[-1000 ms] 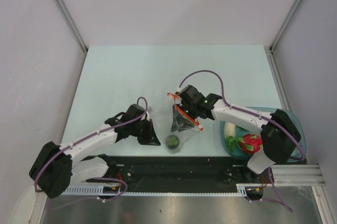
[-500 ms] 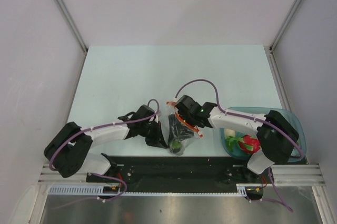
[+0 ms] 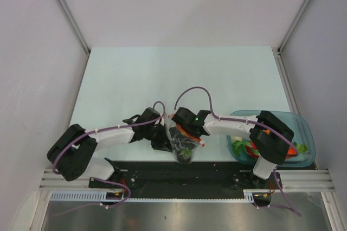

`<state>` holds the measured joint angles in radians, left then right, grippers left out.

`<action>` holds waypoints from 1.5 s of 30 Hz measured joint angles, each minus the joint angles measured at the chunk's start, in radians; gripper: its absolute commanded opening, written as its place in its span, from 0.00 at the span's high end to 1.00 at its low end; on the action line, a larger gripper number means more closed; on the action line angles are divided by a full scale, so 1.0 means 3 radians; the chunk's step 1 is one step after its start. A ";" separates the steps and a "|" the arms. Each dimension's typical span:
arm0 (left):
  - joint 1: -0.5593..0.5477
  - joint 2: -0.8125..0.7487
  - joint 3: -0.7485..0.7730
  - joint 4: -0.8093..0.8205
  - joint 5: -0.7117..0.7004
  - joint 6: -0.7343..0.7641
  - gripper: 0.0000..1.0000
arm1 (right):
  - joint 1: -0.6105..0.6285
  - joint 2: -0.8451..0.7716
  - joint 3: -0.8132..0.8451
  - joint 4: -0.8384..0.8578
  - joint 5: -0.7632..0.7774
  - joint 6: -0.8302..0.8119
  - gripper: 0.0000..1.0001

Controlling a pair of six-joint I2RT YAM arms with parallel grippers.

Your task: Open the zip-top bag and remove the fake food

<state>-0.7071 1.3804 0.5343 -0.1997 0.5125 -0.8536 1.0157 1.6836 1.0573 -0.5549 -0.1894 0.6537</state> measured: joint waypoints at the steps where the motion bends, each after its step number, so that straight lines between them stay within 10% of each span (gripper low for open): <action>1: 0.0000 0.0000 0.0009 0.0011 0.0000 0.0000 0.97 | 0.0025 0.0029 0.0000 -0.0056 0.0041 -0.0009 0.30; 11: -0.0001 0.0098 0.0122 0.0024 -0.0003 0.0053 0.97 | 0.0079 0.0074 0.0000 -0.0179 0.0137 -0.0037 0.29; 15: -0.0003 0.0098 0.0174 -0.0014 -0.0014 0.0092 0.95 | 0.0079 0.0117 0.0000 -0.0181 0.0146 -0.0055 0.59; 26: 0.0048 0.0011 0.0271 -0.0257 -0.0099 0.0264 0.86 | -0.0070 0.0117 0.0120 -0.0237 0.0175 -0.0121 0.92; 36: 0.0487 -0.0511 0.0309 -0.0647 -0.0112 0.0558 0.40 | -0.0623 0.0116 0.0641 -0.0234 0.0045 -0.0184 0.93; 45: 0.0645 -0.1076 0.0804 -0.0650 0.0239 0.0727 0.25 | -0.0816 0.0121 0.1090 -0.0306 -0.0053 -0.0175 0.92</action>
<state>-0.5137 1.0576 0.7753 -0.3946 0.5842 -0.6353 0.7708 1.7199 1.3842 -0.6468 -0.2054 0.6010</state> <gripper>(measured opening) 0.724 0.557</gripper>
